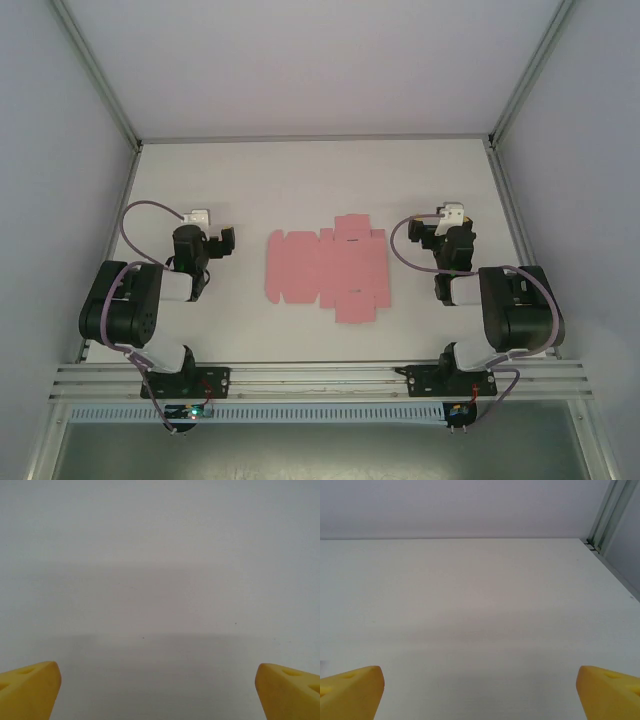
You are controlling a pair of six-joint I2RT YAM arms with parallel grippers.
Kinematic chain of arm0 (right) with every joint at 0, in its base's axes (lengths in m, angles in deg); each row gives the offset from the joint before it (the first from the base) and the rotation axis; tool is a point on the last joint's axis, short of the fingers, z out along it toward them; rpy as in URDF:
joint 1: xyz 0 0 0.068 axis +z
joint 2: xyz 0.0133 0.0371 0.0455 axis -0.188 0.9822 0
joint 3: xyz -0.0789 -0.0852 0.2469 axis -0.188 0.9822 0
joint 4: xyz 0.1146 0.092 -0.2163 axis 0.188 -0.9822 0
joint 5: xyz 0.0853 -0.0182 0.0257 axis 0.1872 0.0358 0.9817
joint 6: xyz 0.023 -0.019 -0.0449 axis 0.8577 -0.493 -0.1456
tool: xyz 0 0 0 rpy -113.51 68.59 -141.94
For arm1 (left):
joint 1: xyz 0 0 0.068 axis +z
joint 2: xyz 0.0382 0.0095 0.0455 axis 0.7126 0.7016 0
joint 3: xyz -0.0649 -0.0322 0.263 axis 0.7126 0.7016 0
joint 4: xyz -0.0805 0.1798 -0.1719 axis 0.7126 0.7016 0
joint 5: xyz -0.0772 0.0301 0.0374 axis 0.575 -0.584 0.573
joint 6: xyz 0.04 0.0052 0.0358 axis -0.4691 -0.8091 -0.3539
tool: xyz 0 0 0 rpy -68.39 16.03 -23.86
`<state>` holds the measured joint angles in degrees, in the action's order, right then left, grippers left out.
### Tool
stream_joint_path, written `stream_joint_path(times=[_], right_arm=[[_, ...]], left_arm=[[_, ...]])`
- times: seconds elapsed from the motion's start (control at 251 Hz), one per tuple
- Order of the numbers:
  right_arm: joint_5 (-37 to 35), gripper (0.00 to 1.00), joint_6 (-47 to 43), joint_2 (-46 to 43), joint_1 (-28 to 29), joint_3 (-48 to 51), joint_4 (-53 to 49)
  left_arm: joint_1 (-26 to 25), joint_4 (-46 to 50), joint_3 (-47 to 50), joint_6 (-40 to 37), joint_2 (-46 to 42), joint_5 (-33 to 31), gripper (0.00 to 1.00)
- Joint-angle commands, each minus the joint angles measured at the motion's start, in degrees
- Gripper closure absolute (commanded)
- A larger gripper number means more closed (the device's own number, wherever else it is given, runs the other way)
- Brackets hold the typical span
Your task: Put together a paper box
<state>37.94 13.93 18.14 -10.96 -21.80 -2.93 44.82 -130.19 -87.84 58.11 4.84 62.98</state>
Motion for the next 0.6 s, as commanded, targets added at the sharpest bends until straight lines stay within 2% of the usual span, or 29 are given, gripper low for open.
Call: stream_joint_path(times=[0.0,0.599], right_arm=[[-0.7,0.02,-0.3,-0.4,0.6,-0.4,0.7],[-0.1,0.02,0.1,-0.3,0.2,-0.5,0.6]], left_arm=[[0.8,-2.9,-0.9,-1.4,-0.8,0.5,0.00],[0.9,-2.8,-1.1,-1.3,-0.7,0.6,0.00]])
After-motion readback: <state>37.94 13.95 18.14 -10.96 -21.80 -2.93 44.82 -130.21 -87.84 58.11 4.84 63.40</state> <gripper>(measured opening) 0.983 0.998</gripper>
